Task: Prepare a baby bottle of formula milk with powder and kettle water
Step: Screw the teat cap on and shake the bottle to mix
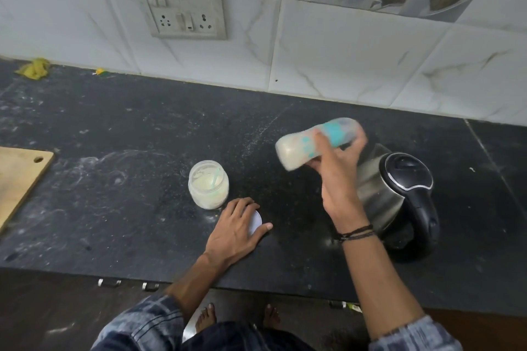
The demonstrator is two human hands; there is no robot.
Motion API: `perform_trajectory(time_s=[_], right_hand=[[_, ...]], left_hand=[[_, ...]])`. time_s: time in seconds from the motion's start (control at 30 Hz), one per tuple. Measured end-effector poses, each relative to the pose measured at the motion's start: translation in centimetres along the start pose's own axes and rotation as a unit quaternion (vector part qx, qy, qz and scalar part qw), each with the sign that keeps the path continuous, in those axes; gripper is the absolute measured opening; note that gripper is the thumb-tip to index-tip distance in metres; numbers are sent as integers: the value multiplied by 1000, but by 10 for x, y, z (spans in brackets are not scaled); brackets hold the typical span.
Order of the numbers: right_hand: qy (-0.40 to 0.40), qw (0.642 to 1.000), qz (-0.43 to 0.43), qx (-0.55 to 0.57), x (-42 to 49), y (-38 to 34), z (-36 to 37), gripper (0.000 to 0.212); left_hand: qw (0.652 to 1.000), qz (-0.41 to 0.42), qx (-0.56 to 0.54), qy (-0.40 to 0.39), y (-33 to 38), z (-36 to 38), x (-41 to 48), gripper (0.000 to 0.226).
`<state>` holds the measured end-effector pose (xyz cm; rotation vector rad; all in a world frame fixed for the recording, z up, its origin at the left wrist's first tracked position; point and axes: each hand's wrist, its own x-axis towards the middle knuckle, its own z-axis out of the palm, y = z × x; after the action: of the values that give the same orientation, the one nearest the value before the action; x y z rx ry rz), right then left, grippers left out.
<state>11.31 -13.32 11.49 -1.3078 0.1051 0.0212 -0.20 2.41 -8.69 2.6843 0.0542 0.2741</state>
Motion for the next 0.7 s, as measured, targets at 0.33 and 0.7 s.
perform_trajectory(time_s=[0.33, 0.7], right_hand=[[-17, 999, -6, -32, -1, -8, -1, 61], [36, 999, -6, 40, 2, -3, 2, 65]], left_hand=[[1000, -3, -1, -1, 2, -1, 0, 66], [1000, -1, -6, 8, 3, -4, -1, 66]])
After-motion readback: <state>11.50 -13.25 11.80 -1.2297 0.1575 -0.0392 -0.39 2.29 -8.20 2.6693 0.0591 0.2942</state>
